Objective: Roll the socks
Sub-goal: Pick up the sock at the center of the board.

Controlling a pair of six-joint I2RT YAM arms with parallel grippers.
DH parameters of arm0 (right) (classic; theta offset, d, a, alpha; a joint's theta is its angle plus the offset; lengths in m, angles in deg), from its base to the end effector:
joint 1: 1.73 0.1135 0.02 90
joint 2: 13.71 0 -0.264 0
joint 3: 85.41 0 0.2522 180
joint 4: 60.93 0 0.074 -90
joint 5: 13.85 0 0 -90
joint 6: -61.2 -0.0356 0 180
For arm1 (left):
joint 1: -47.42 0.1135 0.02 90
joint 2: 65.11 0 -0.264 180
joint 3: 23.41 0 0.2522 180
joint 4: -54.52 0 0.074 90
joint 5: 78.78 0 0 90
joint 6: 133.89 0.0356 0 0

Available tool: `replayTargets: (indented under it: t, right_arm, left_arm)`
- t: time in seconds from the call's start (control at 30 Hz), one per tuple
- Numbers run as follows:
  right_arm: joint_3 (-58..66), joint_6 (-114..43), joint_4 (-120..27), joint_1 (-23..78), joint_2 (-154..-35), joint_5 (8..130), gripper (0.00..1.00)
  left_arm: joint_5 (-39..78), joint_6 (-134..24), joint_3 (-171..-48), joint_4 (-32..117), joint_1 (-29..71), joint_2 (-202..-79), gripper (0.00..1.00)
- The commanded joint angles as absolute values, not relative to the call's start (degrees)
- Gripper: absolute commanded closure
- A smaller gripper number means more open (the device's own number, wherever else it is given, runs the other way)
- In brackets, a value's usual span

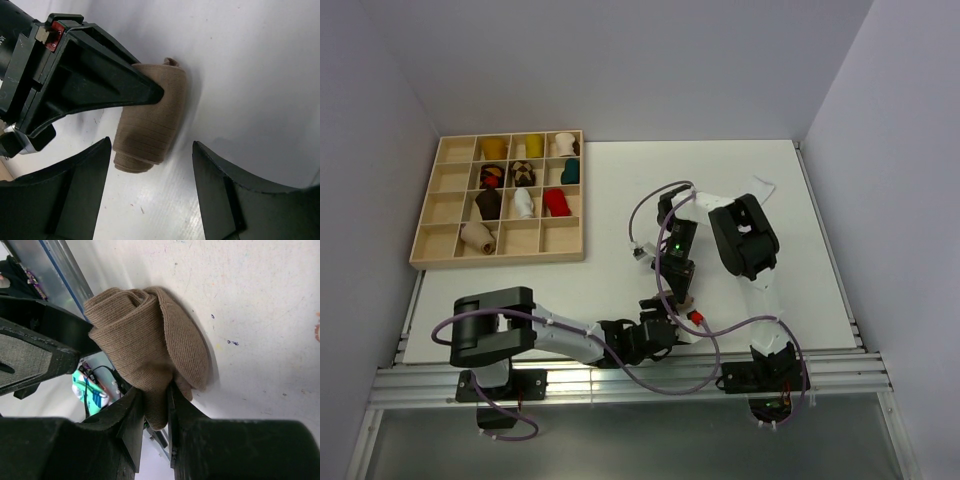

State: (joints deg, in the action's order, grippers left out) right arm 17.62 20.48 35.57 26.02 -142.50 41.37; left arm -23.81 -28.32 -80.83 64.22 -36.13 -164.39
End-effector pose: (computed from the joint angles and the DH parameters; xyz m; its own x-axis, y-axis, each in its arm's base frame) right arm 0.3069 0.1844 0.1224 -0.4026 -0.9152 -0.0174 -0.6409 0.2683 0.7192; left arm 0.0582 -0.3333 0.1508 0.1461 0.6638 -0.7335 0.7473 0.4118 0.5216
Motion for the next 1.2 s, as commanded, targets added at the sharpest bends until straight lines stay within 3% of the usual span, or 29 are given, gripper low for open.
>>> replayTargets:
  t: [0.0, 0.6, 0.8, 1.17]
  right_arm:
    - [17.99, 21.83, 28.95, 25.6, -145.54, 46.62, 0.81]
    - [22.83, 22.7, 32.99, 23.85, -149.5, 45.22, 0.81]
    - [23.53, 23.23, 33.96, 23.41, -149.76, 45.13, 0.81]
    - [24.76, 23.85, 35.1, 22.7, -150.82, 44.95, 0.81]
  left_arm:
    - [-19.37, -25.08, -80.93, 68.01, -34.24, -164.59, 0.3]
    - [-2.94, -30.61, -86.47, 60.1, -27.12, -165.83, 0.38]
    - [0.05, -31.58, -88.67, 54.4, -26.24, -167.23, 0.42]
    - [-0.56, -32.11, -91.31, 49.55, -25.01, -170.48, 0.4]
